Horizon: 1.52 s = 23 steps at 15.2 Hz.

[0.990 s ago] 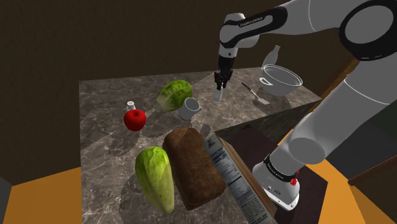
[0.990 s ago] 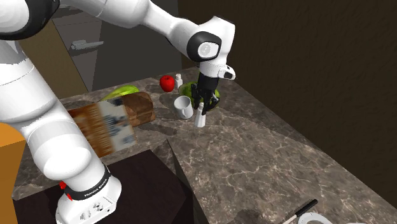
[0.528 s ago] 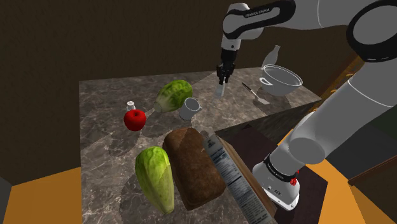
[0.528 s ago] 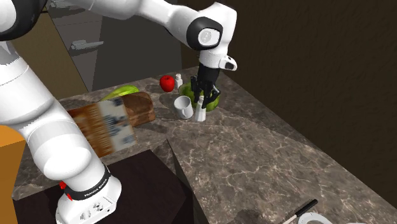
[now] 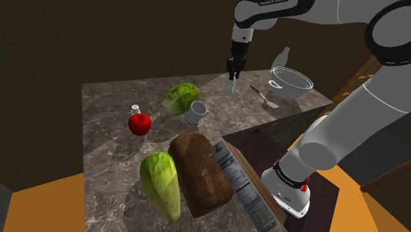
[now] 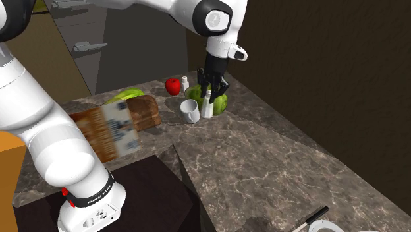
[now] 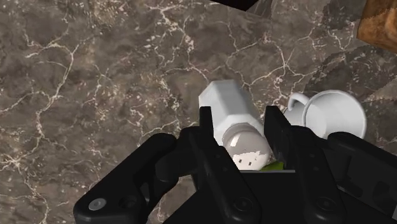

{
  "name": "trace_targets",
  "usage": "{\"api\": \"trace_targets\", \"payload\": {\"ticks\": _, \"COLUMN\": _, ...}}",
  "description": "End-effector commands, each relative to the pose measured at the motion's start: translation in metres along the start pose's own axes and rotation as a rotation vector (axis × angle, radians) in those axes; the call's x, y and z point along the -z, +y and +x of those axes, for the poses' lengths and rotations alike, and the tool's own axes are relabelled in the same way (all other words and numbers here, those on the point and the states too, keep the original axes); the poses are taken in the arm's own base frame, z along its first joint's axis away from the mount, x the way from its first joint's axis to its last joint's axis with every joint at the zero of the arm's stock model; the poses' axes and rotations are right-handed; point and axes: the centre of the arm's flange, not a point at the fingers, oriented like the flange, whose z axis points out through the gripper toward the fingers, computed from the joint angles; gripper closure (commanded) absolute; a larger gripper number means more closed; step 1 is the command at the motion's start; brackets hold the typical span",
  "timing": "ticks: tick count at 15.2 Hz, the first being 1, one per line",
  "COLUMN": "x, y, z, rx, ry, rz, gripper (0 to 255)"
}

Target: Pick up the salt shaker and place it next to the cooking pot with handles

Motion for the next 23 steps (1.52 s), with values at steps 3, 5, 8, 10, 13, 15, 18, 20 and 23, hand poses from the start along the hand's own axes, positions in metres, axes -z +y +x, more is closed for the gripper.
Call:
{"api": "trace_targets", "payload": {"ticks": 3, "x": 0.020, "y": -0.002, "z": -0.005, "rx": 0.000, "ry": 0.000, "rz": 0.000, "gripper": 255}}
{"api": "trace_targets", "payload": {"ticks": 5, "x": 0.031, "y": -0.003, "z": -0.008, "rx": 0.000, "ry": 0.000, "rz": 0.000, "gripper": 255}}
{"api": "trace_targets", "payload": {"ticks": 8, "x": 0.046, "y": -0.004, "z": -0.011, "rx": 0.000, "ry": 0.000, "rz": 0.000, "gripper": 255}}
{"api": "trace_targets", "payload": {"ticks": 10, "x": 0.049, "y": 0.009, "z": -0.011, "rx": 0.000, "ry": 0.000, "rz": 0.000, "gripper": 255}}
{"api": "trace_targets", "payload": {"ticks": 13, "x": 0.052, "y": 0.048, "z": -0.010, "rx": 0.000, "ry": 0.000, "rz": 0.000, "gripper": 255}}
{"api": "trace_targets", "payload": {"ticks": 15, "x": 0.055, "y": 0.075, "z": -0.009, "rx": 0.000, "ry": 0.000, "rz": 0.000, "gripper": 255}}
{"api": "trace_targets", "payload": {"ticks": 18, "x": 0.058, "y": 0.114, "z": -0.008, "rx": 0.000, "ry": 0.000, "rz": 0.000, "gripper": 255}}
{"api": "trace_targets", "payload": {"ticks": 20, "x": 0.060, "y": 0.140, "z": -0.007, "rx": 0.000, "ry": 0.000, "rz": 0.000, "gripper": 255}}
{"api": "trace_targets", "payload": {"ticks": 23, "x": 0.064, "y": 0.180, "z": -0.006, "rx": 0.000, "ry": 0.000, "rz": 0.000, "gripper": 255}}
